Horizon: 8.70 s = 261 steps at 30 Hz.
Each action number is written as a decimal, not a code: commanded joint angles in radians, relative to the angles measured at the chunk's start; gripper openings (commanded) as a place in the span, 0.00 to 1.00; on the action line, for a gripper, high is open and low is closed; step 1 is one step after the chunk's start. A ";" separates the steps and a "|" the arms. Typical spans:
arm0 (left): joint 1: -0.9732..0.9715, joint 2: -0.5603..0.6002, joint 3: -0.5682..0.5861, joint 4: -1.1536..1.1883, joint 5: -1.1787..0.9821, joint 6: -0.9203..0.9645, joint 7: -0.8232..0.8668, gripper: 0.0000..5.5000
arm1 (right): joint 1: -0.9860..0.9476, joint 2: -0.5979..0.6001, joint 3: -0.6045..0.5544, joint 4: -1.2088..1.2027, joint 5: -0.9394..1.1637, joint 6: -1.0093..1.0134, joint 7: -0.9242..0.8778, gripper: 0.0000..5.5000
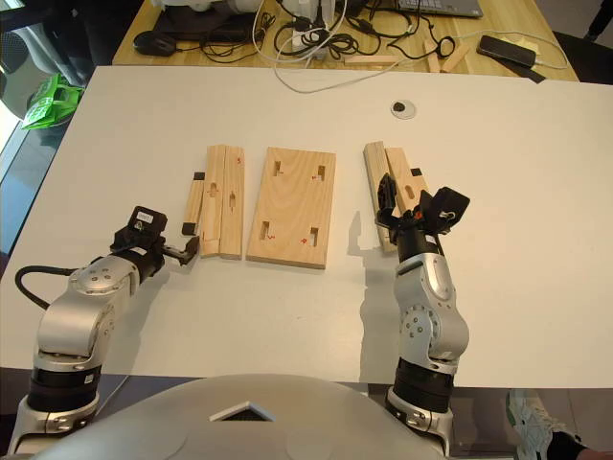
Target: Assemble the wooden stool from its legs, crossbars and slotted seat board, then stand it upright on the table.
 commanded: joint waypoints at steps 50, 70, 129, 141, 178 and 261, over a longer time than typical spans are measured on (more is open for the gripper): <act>0.029 0.135 0.019 -0.087 0.027 0.171 -0.192 0.98 | -0.037 -0.017 -0.065 0.015 0.045 0.031 -0.010 0.82; -0.067 0.006 -0.062 -0.067 -0.009 0.276 -0.081 0.98 | -0.173 0.026 -0.138 0.027 0.065 0.005 -0.129 0.82; -0.186 -0.202 0.109 0.321 -0.119 0.397 -0.037 0.34 | -0.362 0.059 -0.163 0.045 0.179 0.016 -0.300 0.82; -0.210 -0.191 0.074 0.342 -0.128 0.363 -0.059 0.23 | -0.410 0.056 -0.165 0.075 0.165 -0.004 -0.299 0.82; -0.338 -0.154 -0.018 0.176 -0.070 -0.688 -0.216 0.23 | -0.710 -0.075 -0.054 0.198 0.684 0.418 0.057 0.98; -0.236 -0.263 0.159 0.322 -0.140 -0.691 0.002 0.62 | -0.355 -0.410 -0.281 0.383 0.509 0.258 0.325 0.07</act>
